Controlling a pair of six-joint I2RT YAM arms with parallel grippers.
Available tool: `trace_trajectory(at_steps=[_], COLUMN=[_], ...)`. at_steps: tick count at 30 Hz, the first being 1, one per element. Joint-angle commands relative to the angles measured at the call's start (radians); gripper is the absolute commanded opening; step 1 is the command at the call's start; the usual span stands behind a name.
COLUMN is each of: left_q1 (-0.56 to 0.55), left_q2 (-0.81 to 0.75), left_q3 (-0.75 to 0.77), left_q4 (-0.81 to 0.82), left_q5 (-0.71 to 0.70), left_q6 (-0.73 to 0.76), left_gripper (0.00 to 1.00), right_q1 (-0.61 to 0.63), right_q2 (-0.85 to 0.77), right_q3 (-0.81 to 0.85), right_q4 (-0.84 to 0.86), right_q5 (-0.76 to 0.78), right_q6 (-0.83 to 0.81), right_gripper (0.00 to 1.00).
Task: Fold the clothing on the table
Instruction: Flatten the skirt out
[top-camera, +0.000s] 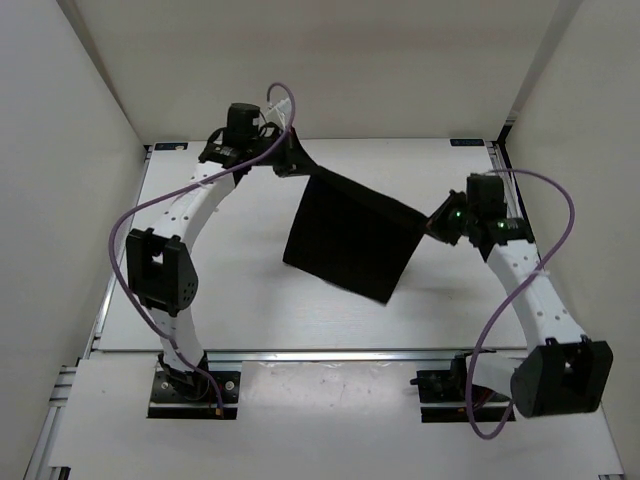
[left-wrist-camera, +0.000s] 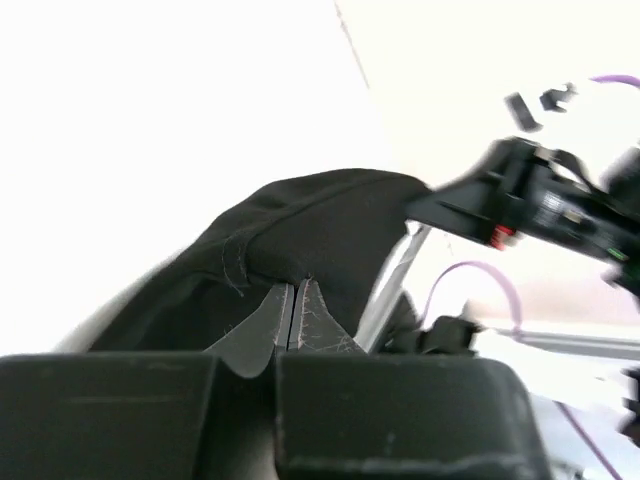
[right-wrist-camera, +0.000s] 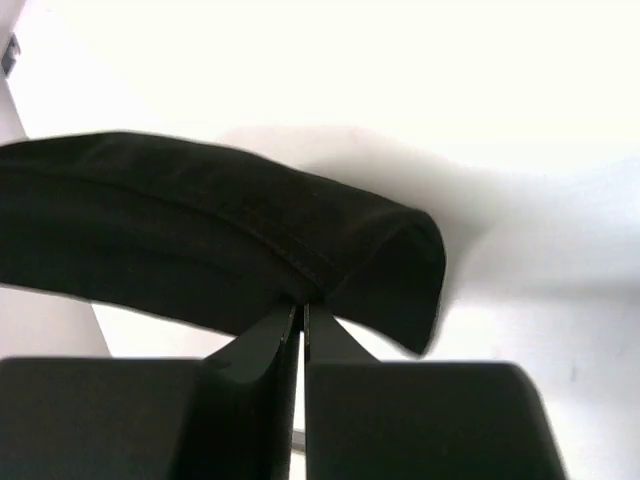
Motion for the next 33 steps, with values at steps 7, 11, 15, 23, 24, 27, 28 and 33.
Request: trace_trajectory(at_steps=[7,11,15,23,24,27,28,33], left_q1=[0.088,0.082,0.079,0.141,0.141,0.150,0.151,0.151], left_q2=[-0.164,-0.253,-0.376,-0.611,-0.638,-0.689,-0.686,-0.599], left_q3=[-0.152,-0.219,-0.386,-0.684,-0.678,-0.638,-0.606,-0.620], left_q4=[0.325,0.337,0.566,1.028,0.991,0.665,0.485,0.199], left_q5=[0.242,0.283,0.377,0.461,0.455,0.406,0.347,0.084], left_q6=[-0.246,-0.244,-0.371,-0.733,-0.717,-0.512,-0.375,-0.162], left_gripper=[0.00,0.00,0.00,0.00,0.00,0.00,0.00,0.00], right_q1=[-0.023,0.002,0.057,0.145,0.152,0.166,0.159,-0.002], right_q2=[0.119,0.047,-0.045,-0.284,-0.300,-0.303,-0.297,-0.168], right_q3=[0.282,0.305,0.293,0.199,0.190,0.179,0.173,0.089], right_q4=[0.003,0.000,-0.013,-0.043,-0.047,-0.076,-0.093,-0.041], right_q5=[-0.198,-0.249,-0.258,-0.249,-0.253,-0.256,-0.259,-0.397], right_q6=[-0.241,-0.261,-0.273,-0.223,-0.214,-0.180,-0.178,-0.223], right_gripper=[0.00,0.00,0.00,0.00,0.00,0.00,0.00,0.00])
